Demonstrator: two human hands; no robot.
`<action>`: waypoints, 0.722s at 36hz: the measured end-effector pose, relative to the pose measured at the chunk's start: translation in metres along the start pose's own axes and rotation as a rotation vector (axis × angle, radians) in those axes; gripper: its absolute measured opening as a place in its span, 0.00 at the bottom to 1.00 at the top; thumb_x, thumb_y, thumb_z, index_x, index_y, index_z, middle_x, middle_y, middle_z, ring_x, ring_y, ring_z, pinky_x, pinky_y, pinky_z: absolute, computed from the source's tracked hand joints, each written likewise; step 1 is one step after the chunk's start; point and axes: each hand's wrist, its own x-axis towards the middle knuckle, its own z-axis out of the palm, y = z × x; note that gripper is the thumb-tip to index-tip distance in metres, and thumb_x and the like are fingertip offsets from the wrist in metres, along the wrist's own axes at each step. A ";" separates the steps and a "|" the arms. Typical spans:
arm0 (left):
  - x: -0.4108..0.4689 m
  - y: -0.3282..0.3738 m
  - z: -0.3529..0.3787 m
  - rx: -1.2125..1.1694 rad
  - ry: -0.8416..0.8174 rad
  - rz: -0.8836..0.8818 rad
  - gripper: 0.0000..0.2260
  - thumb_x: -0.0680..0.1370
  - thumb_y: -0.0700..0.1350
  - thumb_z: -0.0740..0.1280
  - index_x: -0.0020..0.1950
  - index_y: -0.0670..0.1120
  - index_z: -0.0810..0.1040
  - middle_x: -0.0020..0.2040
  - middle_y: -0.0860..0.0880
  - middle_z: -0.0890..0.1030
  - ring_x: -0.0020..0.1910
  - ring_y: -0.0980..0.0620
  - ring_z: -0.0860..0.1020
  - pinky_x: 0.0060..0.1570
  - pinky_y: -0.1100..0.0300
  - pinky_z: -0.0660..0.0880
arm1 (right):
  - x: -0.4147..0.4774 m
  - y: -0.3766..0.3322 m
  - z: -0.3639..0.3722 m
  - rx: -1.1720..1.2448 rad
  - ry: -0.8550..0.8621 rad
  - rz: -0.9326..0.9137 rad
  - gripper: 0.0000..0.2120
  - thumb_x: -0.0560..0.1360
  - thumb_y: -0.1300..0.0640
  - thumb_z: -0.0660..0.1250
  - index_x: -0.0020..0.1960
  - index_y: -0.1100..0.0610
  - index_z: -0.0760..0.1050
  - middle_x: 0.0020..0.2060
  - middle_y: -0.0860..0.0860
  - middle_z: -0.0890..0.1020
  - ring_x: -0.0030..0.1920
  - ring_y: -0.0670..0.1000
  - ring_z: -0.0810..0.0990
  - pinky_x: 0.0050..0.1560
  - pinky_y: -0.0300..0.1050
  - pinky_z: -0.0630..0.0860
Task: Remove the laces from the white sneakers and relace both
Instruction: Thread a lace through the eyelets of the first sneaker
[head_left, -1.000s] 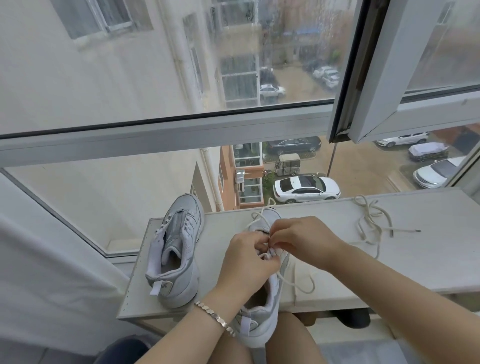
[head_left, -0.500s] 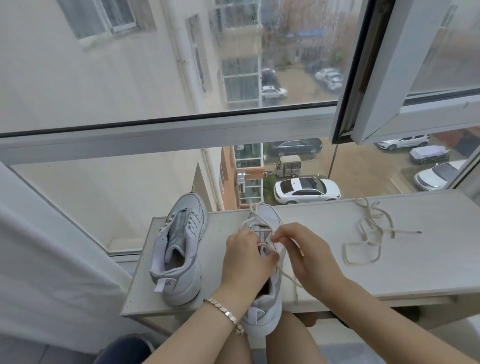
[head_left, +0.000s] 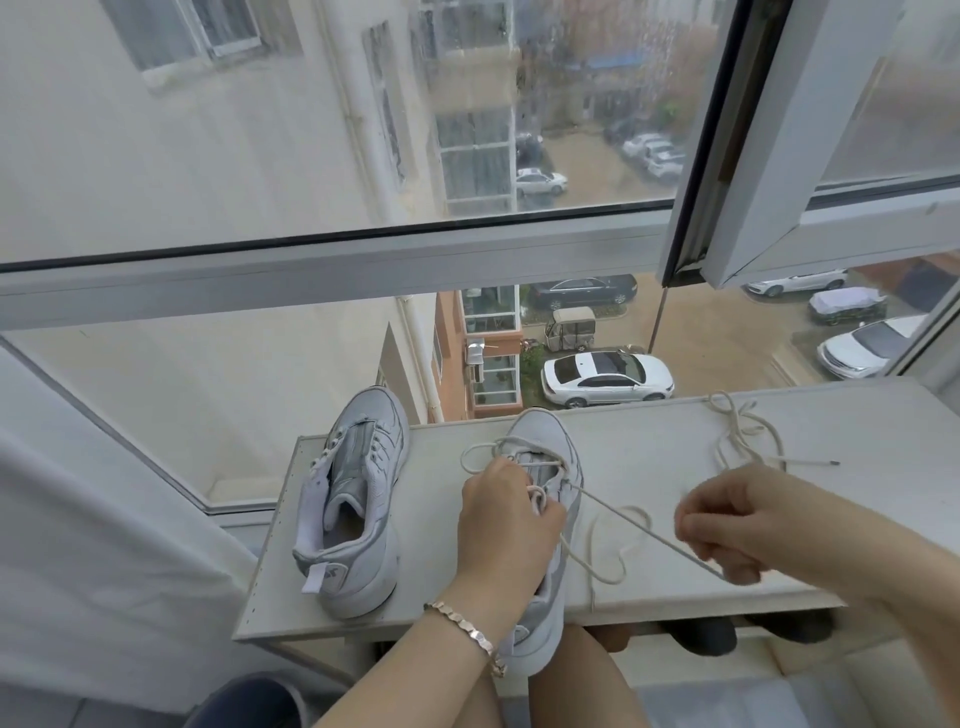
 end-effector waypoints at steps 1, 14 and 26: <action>0.000 0.000 0.000 0.000 0.002 0.001 0.13 0.74 0.44 0.64 0.32 0.48 0.64 0.40 0.51 0.70 0.44 0.49 0.70 0.36 0.63 0.62 | 0.004 0.001 -0.005 -0.019 -0.012 0.044 0.18 0.74 0.65 0.64 0.26 0.57 0.76 0.23 0.49 0.74 0.22 0.46 0.67 0.28 0.36 0.68; 0.001 0.000 0.000 -0.023 -0.004 -0.011 0.14 0.74 0.45 0.65 0.32 0.51 0.62 0.36 0.55 0.66 0.41 0.51 0.69 0.32 0.63 0.60 | 0.112 -0.020 0.060 -0.386 0.277 -0.124 0.20 0.74 0.41 0.63 0.40 0.59 0.76 0.32 0.55 0.78 0.34 0.48 0.74 0.37 0.43 0.67; 0.000 -0.002 0.002 -0.022 0.033 0.009 0.10 0.74 0.47 0.66 0.36 0.47 0.70 0.38 0.54 0.70 0.42 0.50 0.72 0.34 0.62 0.64 | 0.106 -0.024 0.052 0.684 0.261 -0.243 0.13 0.74 0.66 0.53 0.32 0.59 0.68 0.28 0.51 0.73 0.35 0.51 0.73 0.44 0.43 0.75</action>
